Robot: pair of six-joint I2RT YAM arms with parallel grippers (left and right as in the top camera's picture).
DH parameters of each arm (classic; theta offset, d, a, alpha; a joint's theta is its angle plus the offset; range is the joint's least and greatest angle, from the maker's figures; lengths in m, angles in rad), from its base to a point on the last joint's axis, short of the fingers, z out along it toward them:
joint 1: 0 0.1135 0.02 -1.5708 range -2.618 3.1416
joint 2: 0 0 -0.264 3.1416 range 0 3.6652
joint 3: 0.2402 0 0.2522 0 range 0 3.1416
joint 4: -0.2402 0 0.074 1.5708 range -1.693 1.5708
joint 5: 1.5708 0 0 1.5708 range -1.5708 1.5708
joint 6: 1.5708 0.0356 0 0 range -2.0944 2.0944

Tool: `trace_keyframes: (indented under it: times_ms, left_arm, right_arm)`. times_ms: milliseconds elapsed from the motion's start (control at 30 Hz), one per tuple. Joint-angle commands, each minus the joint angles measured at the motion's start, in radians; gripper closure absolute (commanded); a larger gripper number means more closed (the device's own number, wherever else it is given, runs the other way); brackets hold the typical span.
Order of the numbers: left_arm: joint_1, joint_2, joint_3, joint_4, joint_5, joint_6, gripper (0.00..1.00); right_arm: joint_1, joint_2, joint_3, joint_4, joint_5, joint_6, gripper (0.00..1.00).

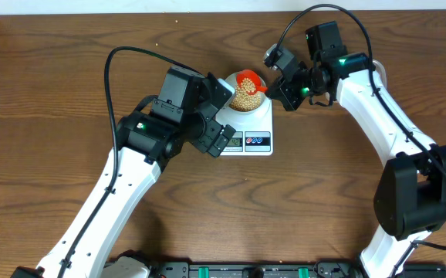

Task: Scoop item into bowl and weigh 50g on scale
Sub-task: 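Hold the red scoop over the bowl, tipping small amounts of soybeans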

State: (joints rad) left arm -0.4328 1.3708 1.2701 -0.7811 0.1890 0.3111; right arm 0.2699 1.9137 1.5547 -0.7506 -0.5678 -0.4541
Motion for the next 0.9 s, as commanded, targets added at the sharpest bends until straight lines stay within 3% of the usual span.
trace_keyframes:
  times_ms: [0,867]
  left_arm:
    - [0.003,0.002,0.003,0.000,0.012,-0.001,0.02]
    - [0.003,0.002,0.003,0.000,0.012,-0.002,0.02]
  right_arm:
    - [0.007,-0.029,0.003,0.000,-0.010,-0.015,0.99]
    - [0.007,-0.029,0.003,0.003,-0.010,-0.126,0.99]
